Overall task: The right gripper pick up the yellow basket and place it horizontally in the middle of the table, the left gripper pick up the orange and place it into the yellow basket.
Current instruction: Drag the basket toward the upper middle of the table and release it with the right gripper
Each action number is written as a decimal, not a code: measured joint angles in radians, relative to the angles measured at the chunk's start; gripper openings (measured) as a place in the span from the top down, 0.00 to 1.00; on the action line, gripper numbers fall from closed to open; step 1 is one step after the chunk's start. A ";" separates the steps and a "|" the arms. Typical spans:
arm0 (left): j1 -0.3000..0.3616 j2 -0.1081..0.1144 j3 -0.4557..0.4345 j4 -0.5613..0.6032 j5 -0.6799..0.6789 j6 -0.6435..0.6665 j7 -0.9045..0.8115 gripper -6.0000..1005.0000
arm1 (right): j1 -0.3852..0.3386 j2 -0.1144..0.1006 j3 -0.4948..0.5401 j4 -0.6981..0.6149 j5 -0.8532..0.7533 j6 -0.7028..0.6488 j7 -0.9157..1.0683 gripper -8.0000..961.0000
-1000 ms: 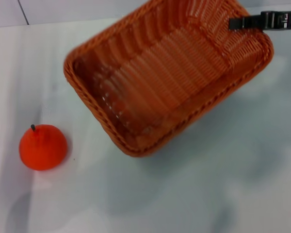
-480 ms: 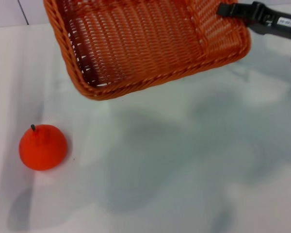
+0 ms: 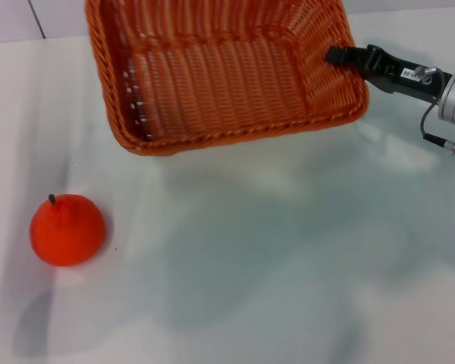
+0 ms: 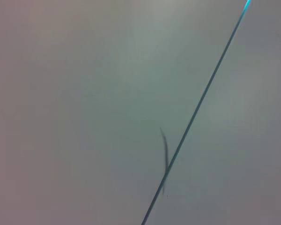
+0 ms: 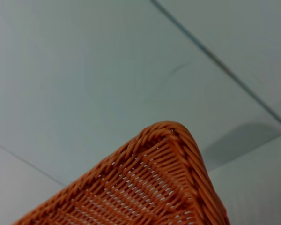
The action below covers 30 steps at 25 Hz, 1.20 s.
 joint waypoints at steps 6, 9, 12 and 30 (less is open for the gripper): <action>-0.005 0.000 0.001 -0.002 0.000 -0.014 0.000 0.08 | 0.004 -0.005 -0.032 0.021 -0.001 -0.050 -0.009 0.81; -0.009 0.000 0.001 -0.005 0.000 -0.022 0.000 0.08 | 0.009 -0.001 -0.048 0.030 -0.001 -0.071 -0.009 0.81; -0.010 0.000 0.001 -0.006 0.000 -0.023 0.000 0.08 | 0.017 0.000 -0.058 0.047 -0.002 -0.085 -0.009 0.81; -0.004 0.000 0.001 -0.006 0.000 -0.024 0.000 0.08 | 0.024 0.000 -0.063 0.077 0.000 -0.072 0.000 0.72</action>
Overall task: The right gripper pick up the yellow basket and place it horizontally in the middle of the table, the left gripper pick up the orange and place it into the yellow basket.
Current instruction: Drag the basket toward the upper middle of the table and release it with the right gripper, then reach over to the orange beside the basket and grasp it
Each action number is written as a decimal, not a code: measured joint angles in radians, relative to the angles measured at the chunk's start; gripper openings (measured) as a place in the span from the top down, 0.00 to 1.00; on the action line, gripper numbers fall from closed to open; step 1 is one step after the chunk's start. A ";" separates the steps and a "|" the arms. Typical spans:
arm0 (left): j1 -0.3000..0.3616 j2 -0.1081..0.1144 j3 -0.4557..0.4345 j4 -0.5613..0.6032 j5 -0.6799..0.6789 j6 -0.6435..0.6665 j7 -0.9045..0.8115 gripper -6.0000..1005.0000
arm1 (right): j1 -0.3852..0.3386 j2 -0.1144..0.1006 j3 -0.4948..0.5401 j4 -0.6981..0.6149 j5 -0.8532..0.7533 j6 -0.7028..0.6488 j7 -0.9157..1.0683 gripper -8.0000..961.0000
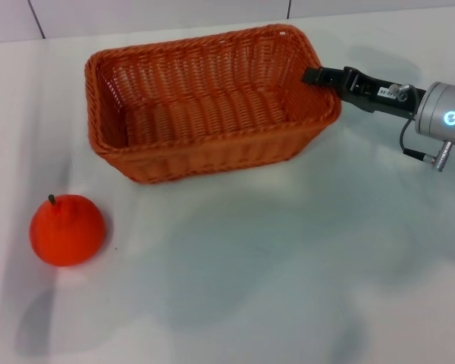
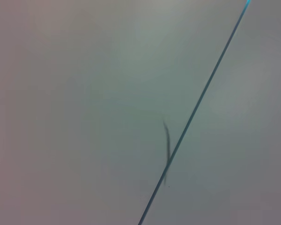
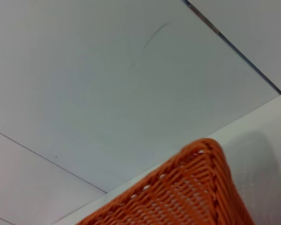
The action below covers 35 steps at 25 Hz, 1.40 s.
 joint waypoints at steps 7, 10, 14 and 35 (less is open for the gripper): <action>0.001 0.000 0.021 0.002 0.000 -0.001 -0.006 0.08 | -0.002 0.001 0.010 -0.003 0.006 0.001 0.000 0.59; 0.009 0.005 0.073 0.037 0.000 0.000 -0.081 0.08 | -0.017 -0.005 0.041 -0.010 0.011 0.004 -0.002 0.58; 0.042 0.007 0.171 0.147 0.000 0.018 -0.233 0.08 | -0.045 -0.025 0.103 -0.021 0.017 0.028 -0.008 0.57; 0.269 0.034 0.407 0.754 0.539 0.177 -0.669 0.08 | -0.121 -0.057 0.371 -0.092 0.113 0.054 -0.107 0.46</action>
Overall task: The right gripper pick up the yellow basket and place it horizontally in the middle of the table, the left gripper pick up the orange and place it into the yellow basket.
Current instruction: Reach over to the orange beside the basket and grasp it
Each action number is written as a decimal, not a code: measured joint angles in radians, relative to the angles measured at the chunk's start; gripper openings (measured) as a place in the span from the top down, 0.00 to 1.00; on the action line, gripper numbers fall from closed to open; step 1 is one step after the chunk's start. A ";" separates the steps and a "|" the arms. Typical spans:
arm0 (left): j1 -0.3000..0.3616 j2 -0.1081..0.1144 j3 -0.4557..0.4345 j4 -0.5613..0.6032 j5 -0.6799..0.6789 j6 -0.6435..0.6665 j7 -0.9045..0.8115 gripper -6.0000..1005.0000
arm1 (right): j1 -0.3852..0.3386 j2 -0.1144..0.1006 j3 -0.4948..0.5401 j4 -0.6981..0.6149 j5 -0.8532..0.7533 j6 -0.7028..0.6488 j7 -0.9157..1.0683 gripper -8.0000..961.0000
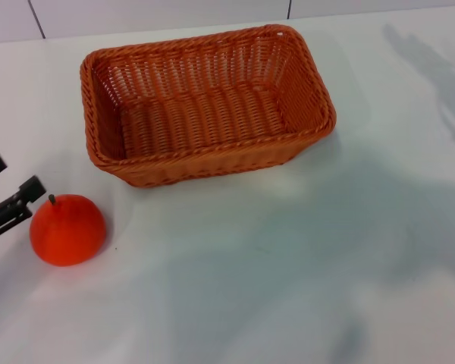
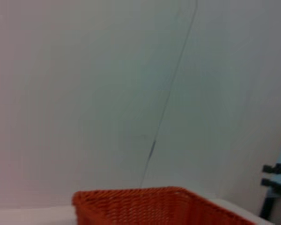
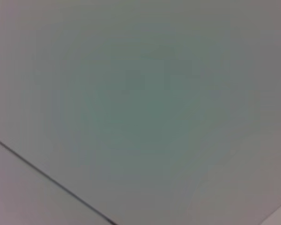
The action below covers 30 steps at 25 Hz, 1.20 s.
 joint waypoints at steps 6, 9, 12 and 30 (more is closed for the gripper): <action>0.028 -0.014 -0.022 0.001 0.062 -0.052 0.056 0.08 | 0.013 0.010 0.009 0.004 0.016 0.000 -0.001 0.46; 0.021 -0.016 -0.019 -0.010 0.085 -0.068 0.072 0.09 | 0.021 0.012 0.009 0.008 0.016 0.000 -0.001 0.46; 0.013 -0.019 -0.007 -0.019 0.089 -0.082 0.088 0.11 | 0.024 0.016 0.010 0.009 0.016 0.003 0.003 0.46; -0.032 -0.016 0.018 -0.059 0.167 -0.205 0.107 0.21 | 0.015 0.019 0.012 0.010 0.050 0.038 0.010 0.46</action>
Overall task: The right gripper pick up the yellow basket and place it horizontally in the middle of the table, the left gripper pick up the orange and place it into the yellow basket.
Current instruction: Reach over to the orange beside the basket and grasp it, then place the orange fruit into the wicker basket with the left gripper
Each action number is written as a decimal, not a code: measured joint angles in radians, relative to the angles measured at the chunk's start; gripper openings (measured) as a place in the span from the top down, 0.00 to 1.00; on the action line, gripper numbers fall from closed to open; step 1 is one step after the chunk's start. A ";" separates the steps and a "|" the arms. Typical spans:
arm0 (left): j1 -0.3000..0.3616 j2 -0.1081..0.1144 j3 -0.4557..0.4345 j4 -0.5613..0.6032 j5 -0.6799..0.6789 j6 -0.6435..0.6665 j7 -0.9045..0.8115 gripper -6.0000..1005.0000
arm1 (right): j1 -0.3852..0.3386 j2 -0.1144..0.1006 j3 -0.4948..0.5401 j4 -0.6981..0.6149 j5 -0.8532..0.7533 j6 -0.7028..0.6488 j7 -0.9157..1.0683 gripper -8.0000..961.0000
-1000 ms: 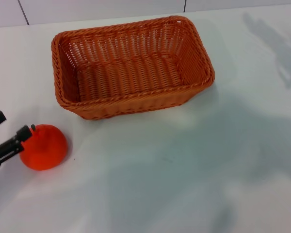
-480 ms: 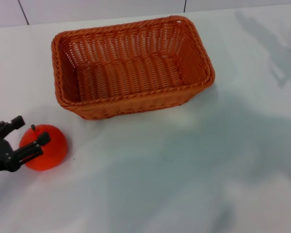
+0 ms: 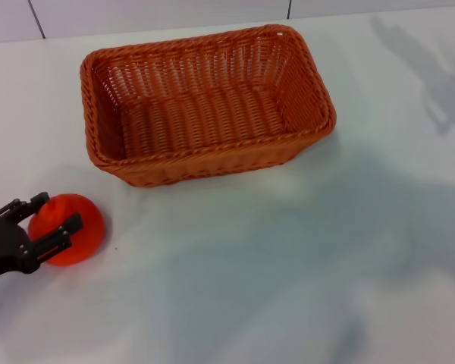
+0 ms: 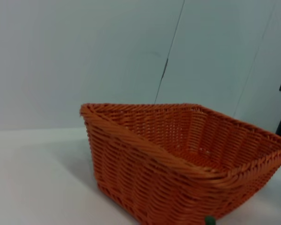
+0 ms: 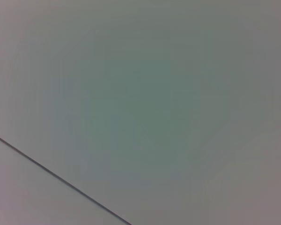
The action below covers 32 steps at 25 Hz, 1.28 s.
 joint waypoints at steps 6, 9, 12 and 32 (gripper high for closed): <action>-0.008 0.000 0.007 0.000 0.001 -0.013 0.006 0.25 | 0.010 -0.005 -0.001 0.001 0.000 -0.010 -0.005 0.46; -0.010 0.000 0.014 -0.001 0.001 -0.009 0.008 0.30 | 0.013 -0.005 -0.005 0.001 0.000 -0.016 -0.006 0.47; -0.009 0.001 0.015 -0.002 0.001 0.006 0.008 0.41 | 0.013 -0.005 -0.006 0.001 0.000 -0.019 -0.008 0.47; -0.149 0.083 -0.296 -0.194 -0.105 0.299 -0.008 0.82 | 0.005 0.004 -0.009 0.002 -0.003 -0.016 -0.019 0.47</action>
